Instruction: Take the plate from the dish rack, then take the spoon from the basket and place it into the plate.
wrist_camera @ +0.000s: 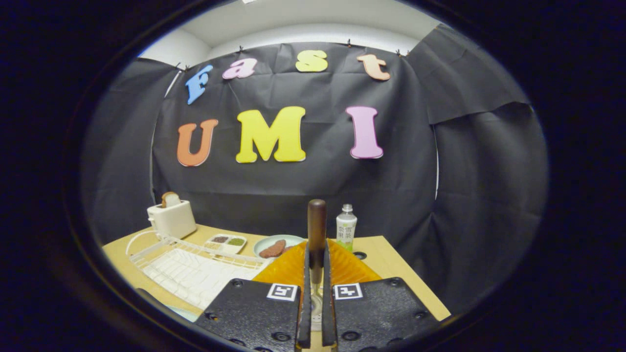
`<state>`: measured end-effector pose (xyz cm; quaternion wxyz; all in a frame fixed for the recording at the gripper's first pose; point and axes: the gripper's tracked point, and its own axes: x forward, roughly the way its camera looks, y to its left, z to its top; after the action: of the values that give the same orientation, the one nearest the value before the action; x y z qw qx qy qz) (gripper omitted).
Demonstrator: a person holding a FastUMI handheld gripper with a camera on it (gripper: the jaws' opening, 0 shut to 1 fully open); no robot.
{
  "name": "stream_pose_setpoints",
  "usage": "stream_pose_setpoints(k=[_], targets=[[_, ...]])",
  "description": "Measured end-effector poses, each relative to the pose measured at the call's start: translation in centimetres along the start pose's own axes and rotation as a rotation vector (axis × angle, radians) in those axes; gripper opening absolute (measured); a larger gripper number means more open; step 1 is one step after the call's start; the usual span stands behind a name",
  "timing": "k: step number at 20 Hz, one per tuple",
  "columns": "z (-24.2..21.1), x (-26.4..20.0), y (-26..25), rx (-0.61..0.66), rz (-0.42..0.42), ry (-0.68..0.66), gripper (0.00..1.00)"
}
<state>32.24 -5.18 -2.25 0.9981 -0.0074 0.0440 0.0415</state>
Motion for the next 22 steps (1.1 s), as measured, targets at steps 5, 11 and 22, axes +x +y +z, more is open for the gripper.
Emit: stream_pose_setpoints(k=[5,11,22], targets=[[2.0,-7.6,4.3,-0.041,0.006,-0.022,0.14],[-0.9,-16.8,13.0,-0.056,0.068,-0.034,0.14],[-13.7,-19.2,23.0,-0.144,0.109,-0.013,0.14]])
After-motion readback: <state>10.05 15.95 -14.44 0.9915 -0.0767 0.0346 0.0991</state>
